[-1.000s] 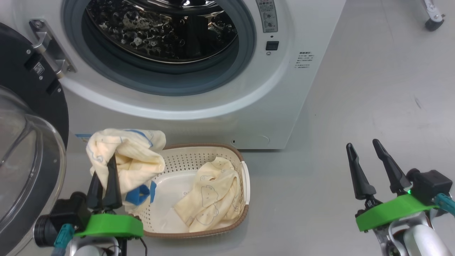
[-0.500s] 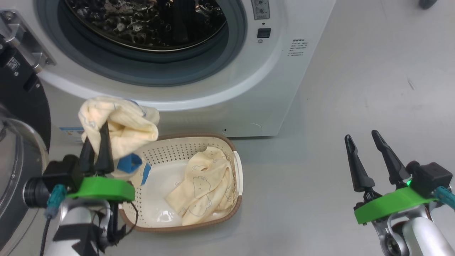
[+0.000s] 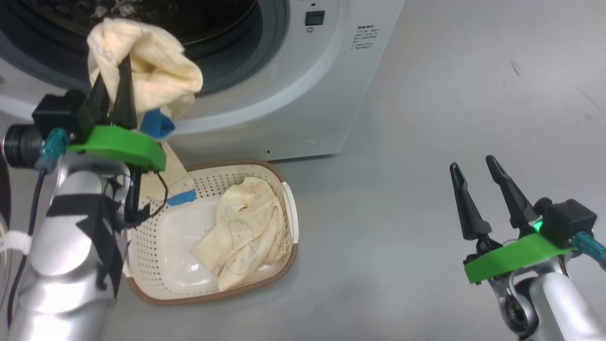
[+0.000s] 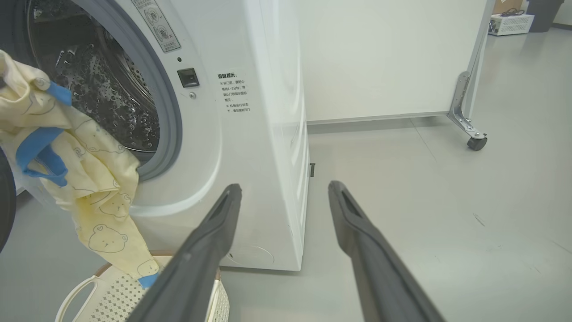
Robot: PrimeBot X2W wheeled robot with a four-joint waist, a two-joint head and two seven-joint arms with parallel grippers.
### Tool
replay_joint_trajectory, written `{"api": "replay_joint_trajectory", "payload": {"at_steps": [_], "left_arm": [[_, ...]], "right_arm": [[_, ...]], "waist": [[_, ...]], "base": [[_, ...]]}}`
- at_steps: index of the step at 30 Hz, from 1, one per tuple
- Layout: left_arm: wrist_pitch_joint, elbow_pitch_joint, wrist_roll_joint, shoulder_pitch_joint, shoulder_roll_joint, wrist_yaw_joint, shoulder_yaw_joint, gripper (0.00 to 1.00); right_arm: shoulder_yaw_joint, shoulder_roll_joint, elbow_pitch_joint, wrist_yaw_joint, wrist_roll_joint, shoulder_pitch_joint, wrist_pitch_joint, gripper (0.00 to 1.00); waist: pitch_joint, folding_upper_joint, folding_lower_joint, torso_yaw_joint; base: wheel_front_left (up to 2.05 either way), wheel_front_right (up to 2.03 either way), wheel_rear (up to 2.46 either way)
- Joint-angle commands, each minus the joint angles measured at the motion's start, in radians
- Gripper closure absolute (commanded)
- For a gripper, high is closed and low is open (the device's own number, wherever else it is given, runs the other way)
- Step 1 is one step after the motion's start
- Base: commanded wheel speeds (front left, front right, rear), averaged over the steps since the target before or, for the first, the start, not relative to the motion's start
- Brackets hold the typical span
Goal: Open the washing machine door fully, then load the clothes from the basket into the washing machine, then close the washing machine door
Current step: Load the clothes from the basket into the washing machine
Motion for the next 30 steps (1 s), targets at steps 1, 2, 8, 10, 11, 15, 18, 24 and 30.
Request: {"api": "replay_joint_trajectory", "payload": {"at_steps": [1, 2, 8, 10, 11, 15, 18, 24, 30], "left_arm": [[0.007, -0.009, 0.01, -0.089, 0.037, -0.006, 0.022, 1.0], [0.012, 0.007, 0.015, -0.119, 0.04, -0.007, 0.017, 1.0], [0.04, 0.116, 0.025, -0.279, 0.047, -0.013, -0.007, 1.0], [0.044, 0.149, 0.027, -0.326, 0.051, -0.014, -0.012, 1.0], [0.048, 0.166, 0.028, -0.35, 0.055, -0.015, -0.014, 1.0], [0.05, 0.234, 0.028, -0.433, 0.071, -0.018, -0.017, 1.0], [0.053, 0.283, 0.029, -0.489, 0.084, -0.019, -0.02, 1.0], [0.062, 0.36, 0.04, -0.611, 0.105, -0.023, -0.041, 1.0], [0.065, 0.399, 0.049, -0.708, 0.11, -0.023, -0.054, 1.0]], "right_arm": [[0.021, -0.009, -0.03, -0.003, 0.005, -0.035, -0.009, 0.0], [0.024, -0.007, -0.031, -0.003, 0.006, -0.039, -0.009, 0.0], [0.033, 0.012, -0.033, -0.003, 0.011, -0.066, -0.009, 0.0], [0.035, 0.018, -0.034, -0.003, 0.013, -0.073, -0.009, 0.0], [0.037, 0.021, -0.034, -0.003, 0.013, -0.078, -0.009, 0.0], [0.041, 0.034, -0.04, -0.003, 0.014, -0.095, -0.009, 0.0], [0.043, 0.042, -0.044, -0.003, 0.015, -0.105, -0.009, 0.0], [0.055, 0.056, -0.045, -0.003, 0.017, -0.128, -0.009, 0.0], [0.07, 0.066, -0.04, -0.003, 0.021, -0.141, -0.009, 0.0]], "waist": [[0.033, 0.0, -0.0002, -0.028], [0.046, 0.0, -0.0002, -0.036], [0.121, 0.0, -0.0002, -0.081], [0.151, 0.0, -0.0002, -0.094], [0.167, 0.0, -0.0002, -0.1], [0.23, 0.0, -0.0002, -0.118], [0.277, 0.0, -0.0002, -0.127], [0.361, 0.0, -0.0002, -0.131], [0.414, 0.0, -0.0002, -0.13]], "base": [[0.0, 0.0, 0.0], [0.0, 0.0, 0.0], [0.0, 0.0, 0.0], [0.0, 0.0, 0.0], [0.0, 0.0, 0.0], [0.0, 0.0, 0.0], [0.0, 0.0, 0.0], [0.0, 0.0, 0.0], [0.0, 0.0, 0.0]]}}
